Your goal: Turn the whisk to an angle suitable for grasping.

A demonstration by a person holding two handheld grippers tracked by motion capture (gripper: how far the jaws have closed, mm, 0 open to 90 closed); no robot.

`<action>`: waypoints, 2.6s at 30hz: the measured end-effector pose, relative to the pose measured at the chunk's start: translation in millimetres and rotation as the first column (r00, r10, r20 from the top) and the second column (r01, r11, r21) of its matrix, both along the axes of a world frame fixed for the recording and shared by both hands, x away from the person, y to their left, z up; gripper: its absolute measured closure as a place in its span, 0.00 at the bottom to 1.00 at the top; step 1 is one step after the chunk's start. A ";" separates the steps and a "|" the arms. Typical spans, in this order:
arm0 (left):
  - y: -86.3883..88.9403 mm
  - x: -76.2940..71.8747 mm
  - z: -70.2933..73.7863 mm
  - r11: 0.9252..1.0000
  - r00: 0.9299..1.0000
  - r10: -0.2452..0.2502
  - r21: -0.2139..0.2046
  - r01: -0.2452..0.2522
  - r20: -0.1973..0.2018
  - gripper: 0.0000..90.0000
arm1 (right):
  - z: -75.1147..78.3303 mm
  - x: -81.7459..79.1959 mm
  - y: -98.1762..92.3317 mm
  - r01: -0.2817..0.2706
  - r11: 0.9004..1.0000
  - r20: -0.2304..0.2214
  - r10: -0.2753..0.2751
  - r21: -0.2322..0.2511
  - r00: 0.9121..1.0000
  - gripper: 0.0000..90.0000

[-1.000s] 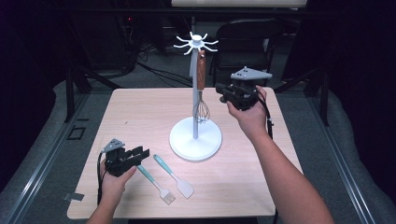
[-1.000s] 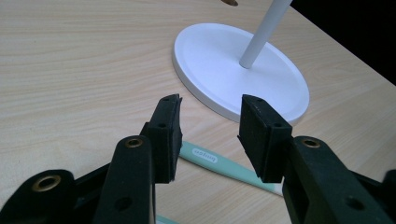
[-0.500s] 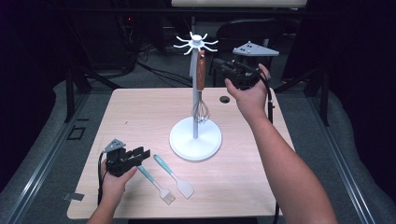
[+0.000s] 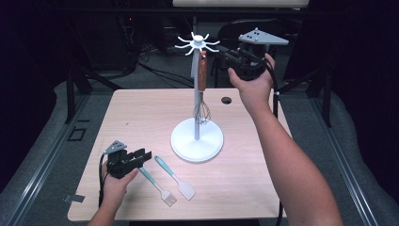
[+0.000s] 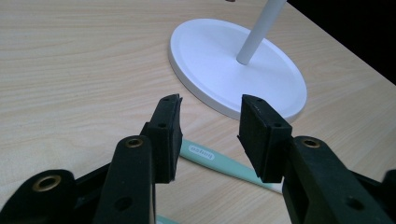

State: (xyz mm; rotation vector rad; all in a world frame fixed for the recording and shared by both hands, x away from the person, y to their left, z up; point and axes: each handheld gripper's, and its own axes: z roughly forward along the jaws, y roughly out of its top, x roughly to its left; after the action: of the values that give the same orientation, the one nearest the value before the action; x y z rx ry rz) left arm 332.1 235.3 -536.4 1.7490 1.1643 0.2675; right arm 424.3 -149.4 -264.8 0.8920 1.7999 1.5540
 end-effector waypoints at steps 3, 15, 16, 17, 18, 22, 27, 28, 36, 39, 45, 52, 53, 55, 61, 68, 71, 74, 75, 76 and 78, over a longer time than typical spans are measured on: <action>-0.1 0.1 0.0 1.000 1.000 0.000 -0.002 0.000 -0.001 0.65 | 1.6 -3.2 1.6 -0.004 1.000 0.005 0.004 -0.008 1.000 1.00; -1.8 0.3 -0.9 1.000 1.000 -0.004 -0.002 0.004 -0.006 0.66 | 3.8 -19.2 15.3 -0.053 0.998 0.036 0.054 -0.037 0.998 1.00; -1.9 0.3 -1.0 1.000 1.000 -0.003 -0.002 0.003 -0.007 0.66 | 4.0 -20.9 16.9 -0.058 0.998 0.035 0.059 -0.040 0.998 1.00; -1.9 0.4 -1.2 1.000 1.000 -0.003 -0.005 0.003 -0.006 0.66 | 4.0 -22.3 19.1 -0.063 0.997 0.042 0.065 -0.045 0.997 1.00; -1.9 0.5 -1.3 1.000 1.000 -0.002 -0.005 0.002 -0.007 0.66 | 4.1 -23.2 20.5 -0.065 0.997 0.043 0.067 -0.045 0.997 1.00; -1.7 0.4 -1.2 1.000 1.000 -0.002 -0.007 0.002 -0.008 0.66 | 4.8 -26.6 26.2 -0.085 0.995 0.047 0.087 -0.046 0.995 1.00; -1.6 0.4 -1.2 1.000 1.000 -0.002 -0.008 0.002 -0.007 0.66 | 5.2 -30.0 31.8 -0.093 0.994 0.055 0.096 -0.053 0.994 1.00; -1.5 0.4 -1.1 1.000 1.000 -0.002 -0.008 0.002 -0.007 0.66 | 5.0 -30.6 32.4 -0.094 0.994 0.058 0.097 -0.053 0.994 1.00; -0.3 0.2 -0.8 1.000 1.000 0.001 -0.009 -0.001 -0.007 0.66 | 0.4 -33.0 30.8 -0.087 0.994 0.053 0.091 -0.065 0.994 1.00; -0.3 0.4 -1.2 1.000 1.000 0.003 -0.010 -0.003 -0.010 0.66 | -4.2 -33.6 28.5 -0.080 0.994 0.049 0.083 -0.070 0.995 1.00; -0.1 0.5 -1.3 1.000 1.000 0.006 -0.010 -0.006 -0.008 0.66 | -17.8 -35.6 21.4 -0.074 0.995 0.014 0.075 -0.069 0.997 0.99; 1.2 0.5 -1.2 1.000 1.000 0.010 -0.009 -0.010 -0.009 0.66 | -44.1 -36.0 16.2 -0.070 0.995 -0.034 0.068 -0.071 0.997 0.98; 1.3 0.6 -1.3 1.000 1.000 0.011 -0.010 -0.011 -0.009 0.66 | -48.2 -36.0 15.3 -0.071 0.995 -0.041 0.068 -0.076 0.997 0.98; 1.4 0.9 -1.8 1.000 1.000 0.013 -0.012 -0.013 -0.010 0.65 | -57.0 -35.6 15.4 -0.070 0.994 -0.058 0.065 -0.083 0.996 0.97; 2.8 0.7 -1.7 1.000 1.000 0.019 -0.011 -0.019 -0.011 0.65 | -88.1 -35.3 13.8 -0.077 0.992 -0.127 0.064 -0.099 0.990 0.94; 4.4 1.0 -1.7 1.000 1.000 0.024 -0.012 -0.024 -0.011 0.65 | -129.9 -34.7 10.0 -0.075 0.990 -0.215 0.048 -0.117 0.975 0.89; 4.8 1.0 -1.8 1.000 1.000 0.027 -0.014 -0.027 -0.010 0.65 | -146.3 -36.2 8.0 -0.077 0.989 -0.253 0.044 -0.124 0.966 0.87; 5.2 0.8 -1.7 0.999 1.000 0.029 -0.012 -0.030 -0.010 0.65 | -162.5 -38.5 5.9 -0.071 0.989 -0.280 0.032 -0.132 0.959 0.85; 5.4 0.6 -1.7 0.999 0.999 0.031 -0.012 -0.031 -0.009 0.65 | -168.0 -39.4 4.9 -0.071 0.988 -0.292 0.028 -0.138 0.956 0.84; 5.7 0.5 -1.7 0.999 0.999 0.032 -0.011 -0.032 -0.009 0.65 | -173.8 -40.7 4.2 -0.066 0.988 -0.308 0.020 -0.140 0.951 0.84; 6.1 0.7 -1.9 0.999 0.999 0.033 -0.011 -0.033 -0.010 0.65 | -186.1 -43.3 3.6 -0.065 0.987 -0.343 0.012 -0.144 0.939 0.83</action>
State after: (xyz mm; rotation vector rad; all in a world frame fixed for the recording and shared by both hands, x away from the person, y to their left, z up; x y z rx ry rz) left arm 332.8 241.5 -538.3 1.7239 1.2006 0.2721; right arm 380.9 -145.8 -450.9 1.1098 2.1579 1.3210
